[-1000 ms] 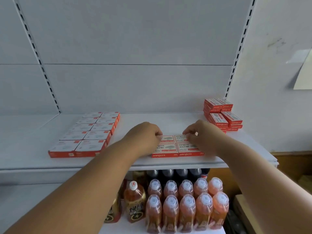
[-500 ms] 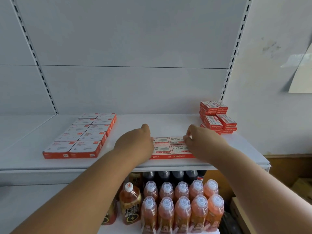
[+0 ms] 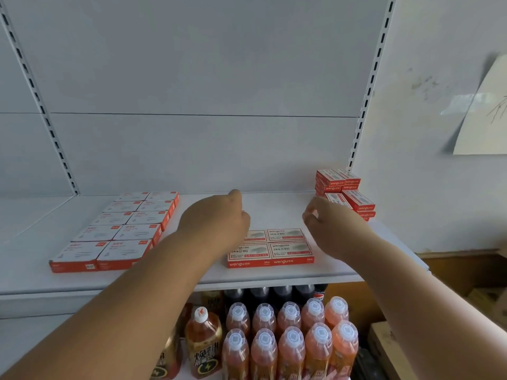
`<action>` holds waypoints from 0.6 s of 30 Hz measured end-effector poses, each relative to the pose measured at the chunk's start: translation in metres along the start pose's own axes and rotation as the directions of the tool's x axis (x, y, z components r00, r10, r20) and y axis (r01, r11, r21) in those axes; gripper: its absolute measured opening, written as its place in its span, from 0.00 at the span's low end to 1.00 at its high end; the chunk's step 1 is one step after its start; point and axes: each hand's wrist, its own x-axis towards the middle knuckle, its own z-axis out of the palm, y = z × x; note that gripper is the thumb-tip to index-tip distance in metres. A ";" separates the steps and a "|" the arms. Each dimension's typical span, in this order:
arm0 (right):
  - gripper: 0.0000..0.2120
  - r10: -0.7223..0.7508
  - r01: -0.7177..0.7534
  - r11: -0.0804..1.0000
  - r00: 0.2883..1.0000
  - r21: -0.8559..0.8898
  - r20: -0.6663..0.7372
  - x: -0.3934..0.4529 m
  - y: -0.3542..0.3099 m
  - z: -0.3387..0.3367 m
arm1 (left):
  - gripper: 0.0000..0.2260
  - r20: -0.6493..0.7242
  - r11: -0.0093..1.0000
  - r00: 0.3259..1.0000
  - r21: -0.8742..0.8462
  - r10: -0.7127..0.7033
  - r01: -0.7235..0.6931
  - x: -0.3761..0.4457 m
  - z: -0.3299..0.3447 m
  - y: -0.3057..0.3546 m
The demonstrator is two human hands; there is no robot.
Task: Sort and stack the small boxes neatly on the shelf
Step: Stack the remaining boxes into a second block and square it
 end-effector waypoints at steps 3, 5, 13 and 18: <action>0.08 0.011 -0.007 0.999 0.993 0.032 -0.113 0.002 0.019 -0.012 | 0.07 0.013 0.995 0.998 -0.079 0.056 -0.054 0.004 -0.003 0.026; 0.08 0.037 -0.030 0.999 0.986 0.043 -0.160 0.005 0.036 -0.022 | 0.05 0.026 0.989 0.997 -0.132 0.073 -0.069 0.010 -0.001 0.045; 0.11 0.095 -0.089 0.995 0.976 0.040 -0.194 0.041 0.105 -0.049 | 0.10 0.238 0.921 0.971 -0.381 0.009 0.084 0.071 0.007 0.139; 0.22 0.127 -0.128 0.992 0.991 -0.010 -0.040 0.056 0.123 -0.045 | 0.21 0.268 0.981 0.959 -0.137 -0.097 0.137 0.098 0.029 0.177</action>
